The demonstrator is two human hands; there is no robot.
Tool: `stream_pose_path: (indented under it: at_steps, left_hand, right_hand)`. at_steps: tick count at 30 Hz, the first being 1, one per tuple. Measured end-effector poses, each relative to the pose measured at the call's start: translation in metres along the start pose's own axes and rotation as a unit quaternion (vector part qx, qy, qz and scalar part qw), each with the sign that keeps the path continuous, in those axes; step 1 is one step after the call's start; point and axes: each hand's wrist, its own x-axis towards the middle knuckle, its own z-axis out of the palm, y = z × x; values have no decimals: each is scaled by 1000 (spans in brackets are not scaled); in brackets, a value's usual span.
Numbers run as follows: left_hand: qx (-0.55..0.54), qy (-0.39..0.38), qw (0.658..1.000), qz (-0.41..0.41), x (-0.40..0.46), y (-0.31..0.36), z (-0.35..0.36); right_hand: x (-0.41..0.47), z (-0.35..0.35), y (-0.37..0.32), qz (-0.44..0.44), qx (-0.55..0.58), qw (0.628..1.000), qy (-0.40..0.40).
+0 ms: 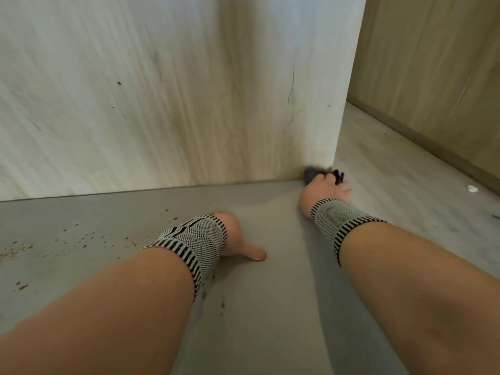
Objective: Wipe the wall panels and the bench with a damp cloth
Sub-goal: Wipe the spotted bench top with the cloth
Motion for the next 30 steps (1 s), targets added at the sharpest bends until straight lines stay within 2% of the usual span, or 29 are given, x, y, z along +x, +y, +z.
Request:
stream_pose_path:
  at_steps: [3, 6, 10, 13, 15, 18, 20, 23, 27, 30]
  left_hand:
    - [2, -9, 1000, 4, 1, 2, -1]
    - [0, -1, 1000, 5, 1, 2, -1]
    - [-5, 0, 1000, -1, 0, 4, 0]
    - [-2, 0, 1000, -4, 0, 5, -1]
    - [3, 10, 1000, -2, -2, 6, -1]
    - [12, 19, 1000, 14, -5, 8, -2]
    - [19, 11, 999, 35, -9, 10, -2]
    - [-8, 17, 1000, 13, -9, 3, 2]
    - [-26, 19, 999, 6, -6, -1, 6]
    - [-34, 23, 999, -3, -9, 1, 5]
  right_hand:
    - [11, -7, 12, 69, 47, 996, -33]
    - [13, -6, 10, 62, 50, 995, -54]
    - [6, -5, 11, 30, 27, 999, -36]
    - [-9, -6, 1, -86, -19, 996, -6]
    - [-22, -5, -21, -200, -3, 979, -40]
    - [-45, 0, -63, -343, 14, 934, -95]
    - [-52, 1, -74, -388, 2, 915, -109]
    - [-40, 3, -57, -340, 13, 934, -105]
    - [-33, 2, 4, -161, 25, 986, -19]
    - [-53, 0, 31, -63, 13, 998, -20]
